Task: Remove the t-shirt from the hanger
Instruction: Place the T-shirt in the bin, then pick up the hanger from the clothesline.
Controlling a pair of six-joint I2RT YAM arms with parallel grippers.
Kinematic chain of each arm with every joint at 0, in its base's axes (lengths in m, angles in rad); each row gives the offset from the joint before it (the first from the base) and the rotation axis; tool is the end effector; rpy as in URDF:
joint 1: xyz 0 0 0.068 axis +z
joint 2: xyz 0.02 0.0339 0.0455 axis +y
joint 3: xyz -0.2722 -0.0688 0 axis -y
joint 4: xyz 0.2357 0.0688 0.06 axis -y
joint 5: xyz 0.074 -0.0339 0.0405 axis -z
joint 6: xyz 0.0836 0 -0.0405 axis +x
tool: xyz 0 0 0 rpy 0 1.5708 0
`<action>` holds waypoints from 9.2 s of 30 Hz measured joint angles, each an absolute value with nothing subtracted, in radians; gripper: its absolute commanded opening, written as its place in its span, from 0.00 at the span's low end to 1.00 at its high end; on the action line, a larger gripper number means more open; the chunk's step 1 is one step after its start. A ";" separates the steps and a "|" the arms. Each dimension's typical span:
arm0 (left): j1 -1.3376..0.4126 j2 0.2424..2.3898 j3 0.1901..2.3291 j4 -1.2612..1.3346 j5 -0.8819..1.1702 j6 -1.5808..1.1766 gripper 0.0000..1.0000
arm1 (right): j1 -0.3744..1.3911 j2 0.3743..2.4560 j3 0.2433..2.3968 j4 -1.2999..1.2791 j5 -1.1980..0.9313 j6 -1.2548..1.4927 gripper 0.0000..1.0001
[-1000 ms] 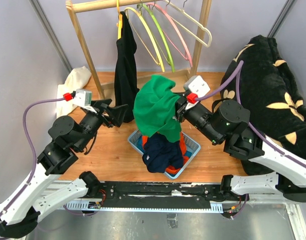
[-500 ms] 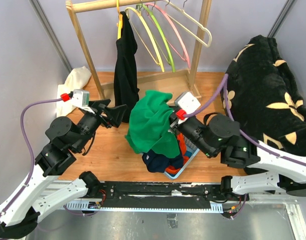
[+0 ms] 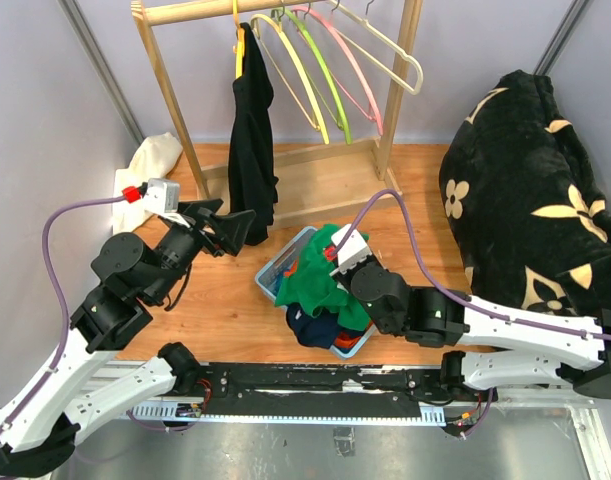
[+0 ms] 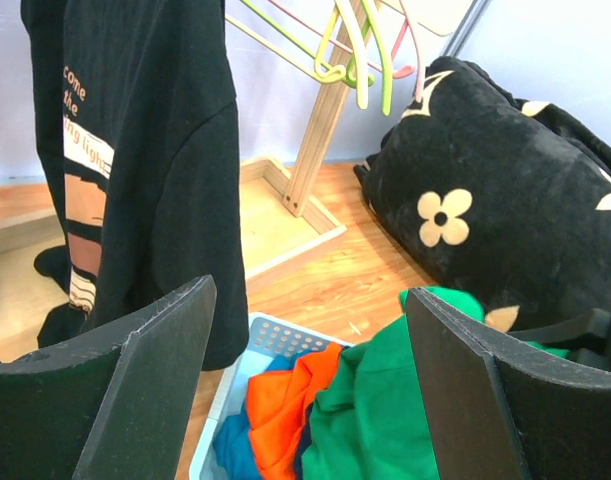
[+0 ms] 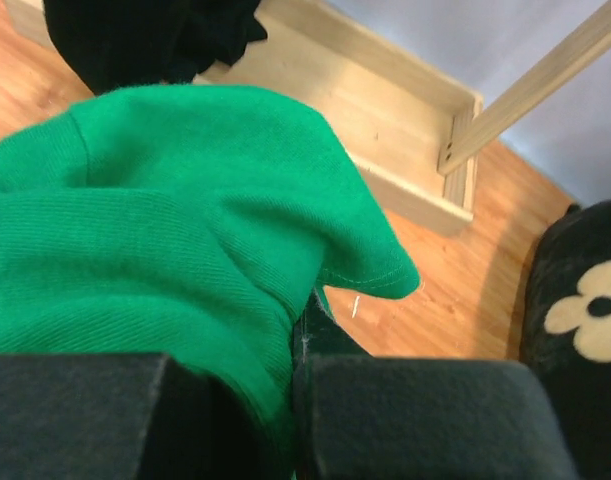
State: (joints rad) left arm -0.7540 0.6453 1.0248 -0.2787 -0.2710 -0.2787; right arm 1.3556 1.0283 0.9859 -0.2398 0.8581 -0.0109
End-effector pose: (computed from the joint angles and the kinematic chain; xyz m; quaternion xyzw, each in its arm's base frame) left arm 0.1269 -0.0884 0.4358 0.0590 0.6694 -0.2841 0.6839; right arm 0.1133 0.2220 0.3607 -0.2652 0.7216 0.0800 0.6345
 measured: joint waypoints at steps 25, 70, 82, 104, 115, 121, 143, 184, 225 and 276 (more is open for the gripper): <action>-0.754 0.643 1.013 -0.256 -0.274 -0.278 0.81 | 1.129 1.500 0.950 0.015 0.371 0.136 0.15; -0.754 0.636 0.987 -0.221 -0.295 -0.265 0.81 | 1.130 1.315 1.171 -0.120 0.253 0.032 0.78; -0.754 0.608 0.987 -0.222 -0.321 -0.244 0.81 | 1.056 1.547 1.227 -0.041 0.235 0.022 0.70; -0.754 0.672 0.981 -0.179 -0.307 -0.240 0.82 | 1.023 1.095 0.780 -0.109 0.326 0.185 0.05; -0.754 0.770 0.981 -0.137 -0.265 -0.241 0.81 | 1.023 0.900 0.665 -0.235 0.348 0.263 0.22; -0.754 0.777 0.981 -0.135 -0.257 -0.241 0.81 | 1.023 0.938 0.666 -0.234 0.342 0.262 0.26; -0.852 1.010 0.786 -0.004 -0.177 -0.335 0.77 | 1.023 1.016 0.707 -0.176 0.272 0.243 0.27; -0.947 0.883 0.812 -0.059 -0.218 -0.362 0.81 | 1.023 0.889 0.785 -0.258 0.361 0.165 0.55; -0.947 0.320 0.637 -0.244 -0.646 -0.383 0.84 | 1.023 1.913 2.181 0.055 0.324 -0.035 0.61; -0.947 0.327 0.627 -0.238 -0.669 -0.370 0.86 | 0.910 1.956 2.185 0.087 0.412 -0.013 0.42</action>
State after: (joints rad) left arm -0.9470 0.3271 0.6270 -0.2382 -0.6693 -0.3702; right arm 0.9100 1.9556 2.1849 0.0868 0.4118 -0.0132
